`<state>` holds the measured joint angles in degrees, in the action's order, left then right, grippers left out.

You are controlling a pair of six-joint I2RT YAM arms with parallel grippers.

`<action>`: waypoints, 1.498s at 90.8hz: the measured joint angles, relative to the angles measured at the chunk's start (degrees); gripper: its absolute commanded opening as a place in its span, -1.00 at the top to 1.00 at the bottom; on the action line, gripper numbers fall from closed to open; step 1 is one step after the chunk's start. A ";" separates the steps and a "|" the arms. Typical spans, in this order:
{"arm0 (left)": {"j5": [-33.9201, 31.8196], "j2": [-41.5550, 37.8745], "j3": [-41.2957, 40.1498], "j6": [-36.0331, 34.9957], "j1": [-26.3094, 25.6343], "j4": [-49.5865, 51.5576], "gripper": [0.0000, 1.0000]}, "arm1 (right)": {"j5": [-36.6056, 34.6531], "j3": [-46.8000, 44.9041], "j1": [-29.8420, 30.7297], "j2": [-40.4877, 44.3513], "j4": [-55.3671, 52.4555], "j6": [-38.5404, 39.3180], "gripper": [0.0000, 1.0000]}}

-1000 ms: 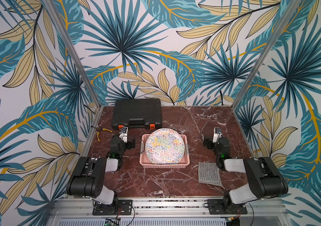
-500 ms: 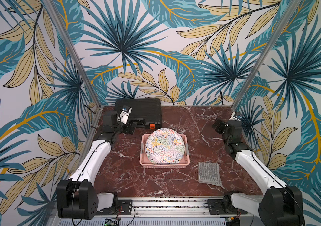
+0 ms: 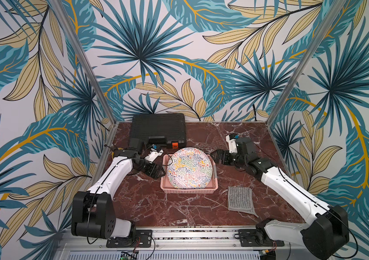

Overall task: Wipe the wet plate dry
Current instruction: Pick up the plate from the bin.

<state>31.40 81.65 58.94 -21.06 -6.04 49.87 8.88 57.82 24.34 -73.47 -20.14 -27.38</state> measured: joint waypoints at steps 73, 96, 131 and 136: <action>0.98 6.95 -2.08 3.30 -3.30 -2.27 -0.57 | -4.50 10.12 4.11 -20.83 -5.77 7.04 -0.30; 1.05 7.96 -2.08 3.69 -3.30 -2.36 -0.55 | -4.79 10.78 4.15 -22.56 -5.49 9.09 -0.25; 1.44 8.00 -2.08 3.96 -3.41 -2.47 -0.51 | -0.63 9.64 4.15 -22.75 -3.08 9.70 0.14; 1.44 8.00 -2.08 3.96 -3.41 -2.47 -0.51 | 0.46 9.11 4.15 -22.75 -2.43 9.55 0.14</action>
<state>32.84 89.65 56.86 -17.10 -9.45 47.40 9.34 66.94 28.49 -96.23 -22.57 -17.82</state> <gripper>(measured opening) 0.757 0.433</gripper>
